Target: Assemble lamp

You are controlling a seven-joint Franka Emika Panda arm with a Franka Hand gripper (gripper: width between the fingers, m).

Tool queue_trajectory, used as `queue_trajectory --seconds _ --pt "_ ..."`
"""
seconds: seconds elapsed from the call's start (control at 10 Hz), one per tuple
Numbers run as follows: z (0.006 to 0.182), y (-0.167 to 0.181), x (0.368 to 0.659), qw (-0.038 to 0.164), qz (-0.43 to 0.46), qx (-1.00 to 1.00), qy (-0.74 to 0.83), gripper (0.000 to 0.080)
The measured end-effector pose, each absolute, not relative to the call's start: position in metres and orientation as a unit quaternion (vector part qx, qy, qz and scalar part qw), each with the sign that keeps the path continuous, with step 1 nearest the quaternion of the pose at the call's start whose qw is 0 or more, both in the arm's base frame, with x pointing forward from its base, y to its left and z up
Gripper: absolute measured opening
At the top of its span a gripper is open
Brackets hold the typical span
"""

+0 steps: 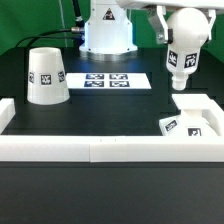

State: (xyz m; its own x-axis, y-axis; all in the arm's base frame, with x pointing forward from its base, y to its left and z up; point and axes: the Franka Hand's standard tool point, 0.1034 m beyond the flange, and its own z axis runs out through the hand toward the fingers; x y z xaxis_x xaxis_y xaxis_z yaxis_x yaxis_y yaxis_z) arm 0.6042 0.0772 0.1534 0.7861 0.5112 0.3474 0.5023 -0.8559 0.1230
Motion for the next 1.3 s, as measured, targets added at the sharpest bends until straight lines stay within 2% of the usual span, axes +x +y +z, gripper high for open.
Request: queue_trajectory --seconds 0.4,1.3 --pt "0.152 0.070 0.606 0.021 0.216 0.940 0.263 0.0577" --pt "0.142 0.098 0.600 0.014 0.226 0.936 0.270 0.0577"
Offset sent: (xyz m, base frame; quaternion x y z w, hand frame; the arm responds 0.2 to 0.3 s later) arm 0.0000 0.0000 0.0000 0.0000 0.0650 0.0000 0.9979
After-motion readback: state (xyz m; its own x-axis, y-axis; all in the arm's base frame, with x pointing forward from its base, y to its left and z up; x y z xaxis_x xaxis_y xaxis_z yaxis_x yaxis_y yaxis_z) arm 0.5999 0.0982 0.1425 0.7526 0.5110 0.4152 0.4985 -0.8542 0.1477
